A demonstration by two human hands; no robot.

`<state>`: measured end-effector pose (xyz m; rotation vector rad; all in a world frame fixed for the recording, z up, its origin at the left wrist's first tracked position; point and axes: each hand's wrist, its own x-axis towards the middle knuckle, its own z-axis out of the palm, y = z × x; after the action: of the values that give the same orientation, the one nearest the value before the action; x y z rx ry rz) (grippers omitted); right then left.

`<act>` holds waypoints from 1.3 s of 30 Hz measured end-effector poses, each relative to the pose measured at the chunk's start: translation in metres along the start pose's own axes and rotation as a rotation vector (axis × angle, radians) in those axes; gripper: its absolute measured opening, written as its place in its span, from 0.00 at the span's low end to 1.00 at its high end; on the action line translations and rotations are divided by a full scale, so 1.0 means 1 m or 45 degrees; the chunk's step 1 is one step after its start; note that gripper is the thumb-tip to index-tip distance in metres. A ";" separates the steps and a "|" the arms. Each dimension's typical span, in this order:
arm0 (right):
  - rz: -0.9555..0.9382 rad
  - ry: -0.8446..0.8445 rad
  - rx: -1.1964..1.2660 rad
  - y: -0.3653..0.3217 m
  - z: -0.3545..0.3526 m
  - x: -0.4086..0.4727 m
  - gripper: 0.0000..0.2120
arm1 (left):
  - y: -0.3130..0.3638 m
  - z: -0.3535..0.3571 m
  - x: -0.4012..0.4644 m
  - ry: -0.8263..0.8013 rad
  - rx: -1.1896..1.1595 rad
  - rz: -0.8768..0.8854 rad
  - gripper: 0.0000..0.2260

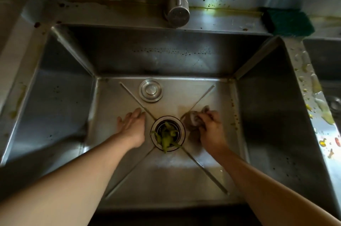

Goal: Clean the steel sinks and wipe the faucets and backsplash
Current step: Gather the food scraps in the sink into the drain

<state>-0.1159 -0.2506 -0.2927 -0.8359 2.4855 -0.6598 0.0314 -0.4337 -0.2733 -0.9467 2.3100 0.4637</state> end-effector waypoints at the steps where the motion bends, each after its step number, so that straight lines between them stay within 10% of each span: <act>1: 0.076 0.009 -0.013 0.003 -0.003 0.001 0.21 | 0.000 0.000 -0.005 -0.002 -0.012 0.001 0.33; 7: 0.213 -0.374 -0.464 0.002 -0.006 0.007 0.36 | -0.002 0.000 -0.023 -0.028 -0.077 0.018 0.33; 12: 0.114 -0.246 -0.588 -0.038 -0.020 -0.015 0.26 | -0.001 -0.005 -0.038 -0.009 -0.072 0.064 0.31; 20: -0.080 -0.646 -0.762 -0.061 0.007 -0.028 0.25 | -0.007 -0.003 -0.055 -0.030 -0.053 0.091 0.31; 39: -0.332 -0.543 -0.993 -0.042 0.045 -0.017 0.15 | -0.020 0.030 -0.045 -0.071 -0.052 0.087 0.27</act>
<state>-0.0612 -0.2822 -0.3010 -1.4089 2.2215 0.4371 0.0837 -0.4085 -0.2692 -0.8655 2.2963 0.5608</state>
